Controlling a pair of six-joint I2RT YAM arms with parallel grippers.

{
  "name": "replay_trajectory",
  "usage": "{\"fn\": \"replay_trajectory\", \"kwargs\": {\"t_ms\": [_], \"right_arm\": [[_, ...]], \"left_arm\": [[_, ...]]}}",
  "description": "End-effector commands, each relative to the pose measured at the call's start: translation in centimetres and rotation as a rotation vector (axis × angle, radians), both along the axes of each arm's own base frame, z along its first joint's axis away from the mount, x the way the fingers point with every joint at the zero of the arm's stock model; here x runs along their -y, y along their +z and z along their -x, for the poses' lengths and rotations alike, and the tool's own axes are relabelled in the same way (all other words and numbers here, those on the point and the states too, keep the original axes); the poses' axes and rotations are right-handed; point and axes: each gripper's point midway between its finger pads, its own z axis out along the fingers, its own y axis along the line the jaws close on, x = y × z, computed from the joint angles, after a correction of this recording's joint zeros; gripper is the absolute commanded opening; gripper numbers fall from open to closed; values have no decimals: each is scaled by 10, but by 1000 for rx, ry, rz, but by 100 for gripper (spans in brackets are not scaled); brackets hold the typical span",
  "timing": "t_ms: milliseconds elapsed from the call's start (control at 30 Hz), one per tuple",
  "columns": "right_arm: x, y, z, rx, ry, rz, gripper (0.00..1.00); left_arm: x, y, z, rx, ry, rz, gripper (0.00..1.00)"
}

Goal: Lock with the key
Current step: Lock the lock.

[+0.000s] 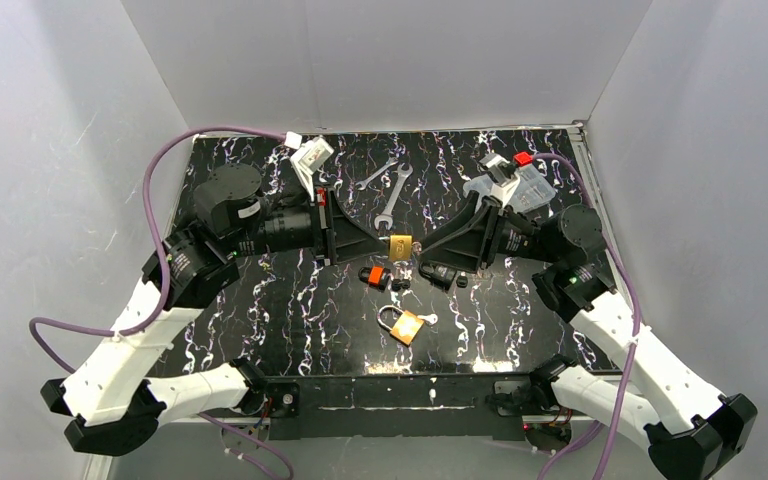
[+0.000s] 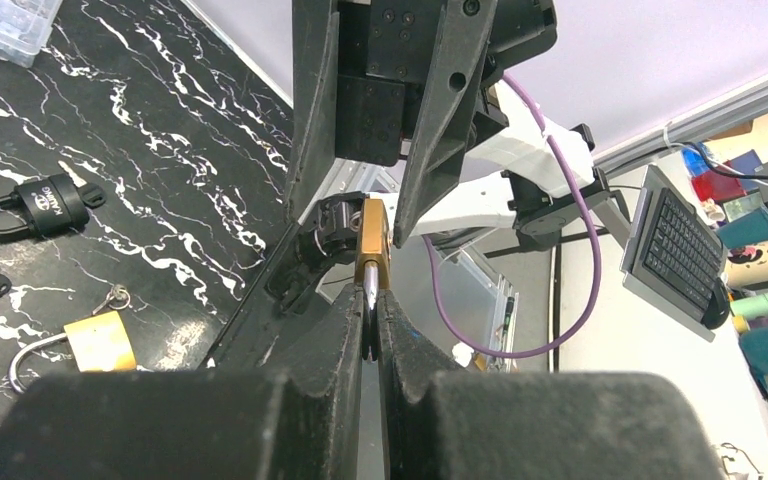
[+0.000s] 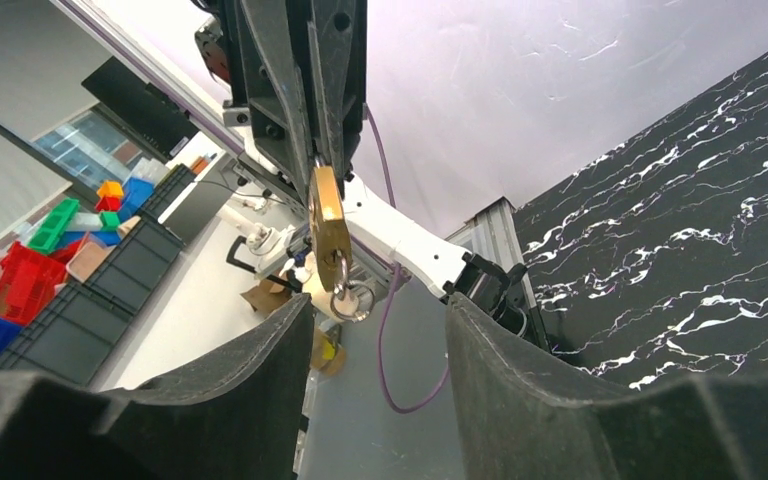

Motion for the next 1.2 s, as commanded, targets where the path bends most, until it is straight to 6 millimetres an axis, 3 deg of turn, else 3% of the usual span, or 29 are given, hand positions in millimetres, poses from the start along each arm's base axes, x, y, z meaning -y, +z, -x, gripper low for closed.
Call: {"fn": "replay_trajectory", "kwargs": {"t_ms": [0, 567, 700, 767, 967, 1167], "right_arm": [[4, 31, 2, 34, -17, -57, 56], [0, 16, 0, -8, 3, 1, 33], [0, 15, -1, -9, 0, 7, 18], [0, 13, -1, -13, -6, 10, 2], [4, 0, -10, -26, -87, 31, 1], [25, -36, -32, -118, -205, 77, 1]], "left_arm": [[1, 4, 4, 10, -30, 27, 0], [5, -8, -8, -14, 7, 11, 0], [5, -12, -9, -24, 7, 1, 0], [5, -14, -10, -27, 10, -4, 0], [-8, -26, -20, -27, 53, -68, 0], [-36, -35, -35, -20, 118, -104, 0]]}}
